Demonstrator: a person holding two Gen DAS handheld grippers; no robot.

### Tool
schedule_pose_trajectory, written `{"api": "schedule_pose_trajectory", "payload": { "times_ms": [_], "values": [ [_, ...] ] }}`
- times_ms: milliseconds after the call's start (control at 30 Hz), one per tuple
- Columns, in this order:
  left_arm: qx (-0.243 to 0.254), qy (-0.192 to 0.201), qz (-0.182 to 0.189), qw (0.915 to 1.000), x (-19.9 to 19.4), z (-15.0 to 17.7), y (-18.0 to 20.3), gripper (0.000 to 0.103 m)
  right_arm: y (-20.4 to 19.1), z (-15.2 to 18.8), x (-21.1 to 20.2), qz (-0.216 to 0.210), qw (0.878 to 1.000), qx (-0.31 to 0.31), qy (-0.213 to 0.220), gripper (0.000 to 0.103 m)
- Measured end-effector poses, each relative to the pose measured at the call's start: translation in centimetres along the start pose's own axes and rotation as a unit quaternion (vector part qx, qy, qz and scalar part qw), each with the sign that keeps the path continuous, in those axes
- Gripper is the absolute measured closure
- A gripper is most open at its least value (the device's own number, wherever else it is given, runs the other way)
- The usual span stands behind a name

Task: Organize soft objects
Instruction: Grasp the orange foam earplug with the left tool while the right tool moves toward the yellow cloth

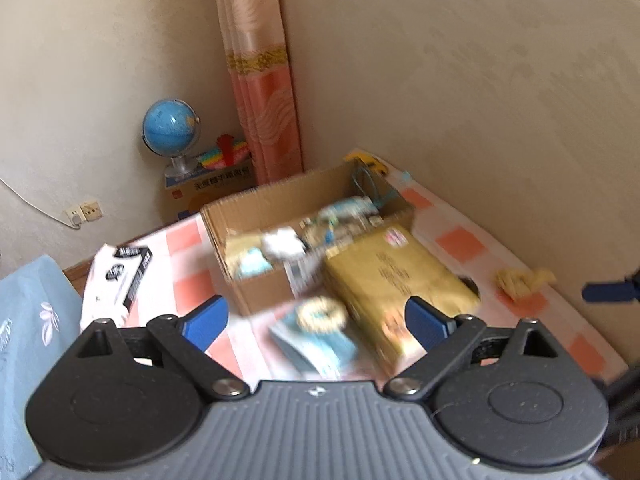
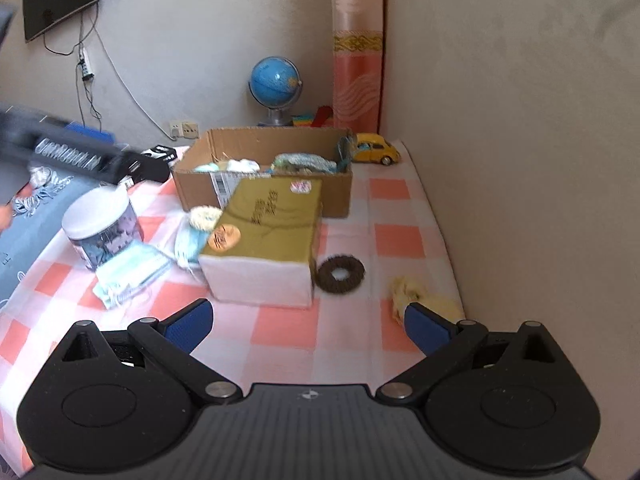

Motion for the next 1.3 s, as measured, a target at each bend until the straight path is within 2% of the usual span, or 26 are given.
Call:
{"api": "schedule_pose_trajectory", "payload": {
  "times_ms": [200, 467, 633, 933, 1000, 1067, 1300],
  "values": [
    [-0.005, -0.017, 0.037, 0.9992, -0.7, 4.4, 1.8, 0.008, 0.8, 1.6, -0.6, 0.020, 1.000, 0.002, -0.009, 0.000],
    [-0.009, -0.024, 0.083, 0.9962, -0.8, 8.8, 3.7, 0.008, 1.3, 3.7, 0.2, 0.035, 0.999, 0.018, -0.027, 0.000],
    [0.004, -0.055, 0.100, 0.9935, 0.1, 11.6, 4.7, 0.009, 1.2, 4.8, 0.6, 0.040, 0.998, 0.018, -0.042, 0.000],
    [0.065, -0.071, 0.097, 0.9907, 0.7, 13.2, 5.3, 0.028, 1.0, 5.6, 1.7, 0.037, 0.997, 0.027, -0.059, 0.000],
    [0.076, -0.073, 0.097, 0.9898, 0.9, 13.2, 5.2, 0.040, 1.0, 5.6, 1.9, 0.034, 0.997, 0.029, -0.062, 0.000],
    [0.081, -0.077, 0.095, 0.9892, 1.0, 13.4, 5.0, 0.047, 0.9, 5.8, 2.2, 0.032, 0.997, 0.030, -0.066, 0.000],
    [0.079, -0.082, 0.093, 0.9891, 1.9, 13.4, 4.1, 0.052, 0.7, 6.1, 2.6, 0.027, 0.997, 0.030, -0.072, 0.000]
  ]
}}
Point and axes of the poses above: each gripper's, at about its wrist camera, not at the fingertips, and x roughly the way its jaws point, y to its right, z to its underside, the point moved 10 cm from there along x, roughly the way its jaws point, and after that the axes turned 11 degrees about z, right-handed, at the moved point
